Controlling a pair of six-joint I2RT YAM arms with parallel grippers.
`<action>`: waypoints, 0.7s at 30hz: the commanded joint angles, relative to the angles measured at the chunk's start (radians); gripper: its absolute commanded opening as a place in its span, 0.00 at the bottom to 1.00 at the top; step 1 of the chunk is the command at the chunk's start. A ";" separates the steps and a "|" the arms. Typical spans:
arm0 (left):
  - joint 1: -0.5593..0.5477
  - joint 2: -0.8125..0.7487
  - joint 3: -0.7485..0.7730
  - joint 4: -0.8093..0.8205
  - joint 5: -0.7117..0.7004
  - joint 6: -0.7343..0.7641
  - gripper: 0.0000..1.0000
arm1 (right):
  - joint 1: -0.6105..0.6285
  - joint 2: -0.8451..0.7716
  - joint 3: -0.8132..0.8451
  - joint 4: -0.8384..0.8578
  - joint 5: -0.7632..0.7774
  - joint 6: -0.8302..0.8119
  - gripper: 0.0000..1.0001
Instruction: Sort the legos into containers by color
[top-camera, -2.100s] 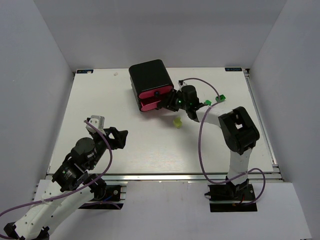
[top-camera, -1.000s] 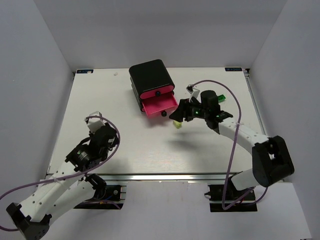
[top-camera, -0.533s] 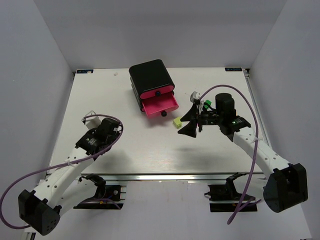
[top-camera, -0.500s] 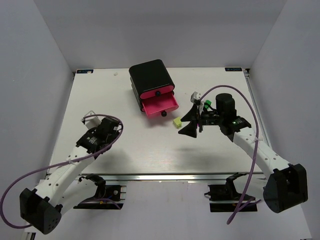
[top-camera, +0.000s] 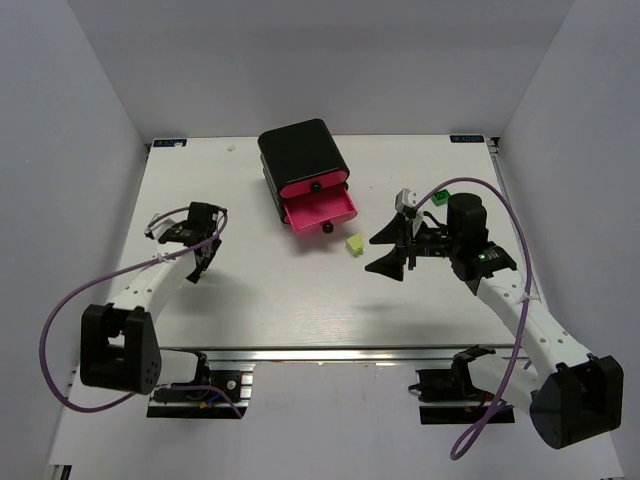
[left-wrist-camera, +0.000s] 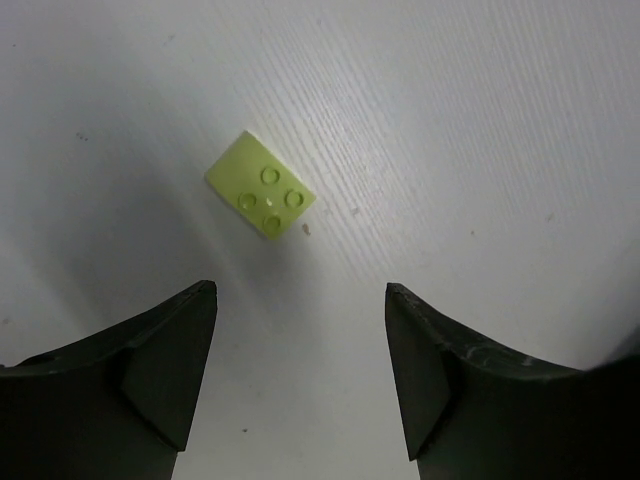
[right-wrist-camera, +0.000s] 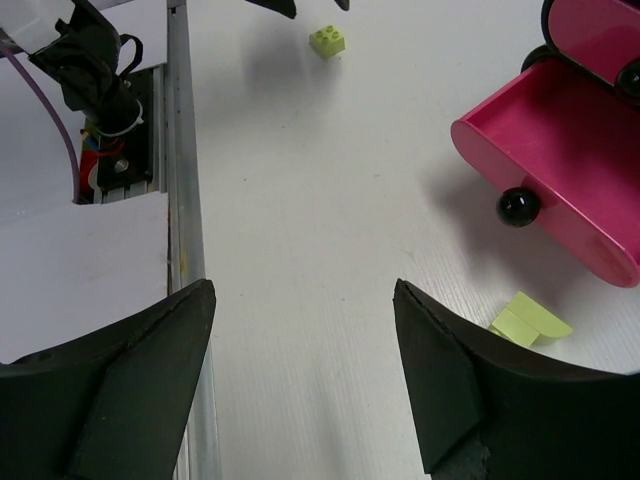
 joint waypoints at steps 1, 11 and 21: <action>0.060 0.059 0.060 0.049 0.029 -0.049 0.78 | -0.011 -0.020 -0.002 0.032 -0.039 -0.009 0.77; 0.157 0.187 0.086 0.051 0.123 -0.038 0.78 | -0.018 -0.066 -0.012 0.035 -0.053 -0.022 0.77; 0.188 0.271 0.088 0.037 0.144 -0.061 0.75 | -0.023 -0.058 -0.020 0.045 -0.038 -0.022 0.77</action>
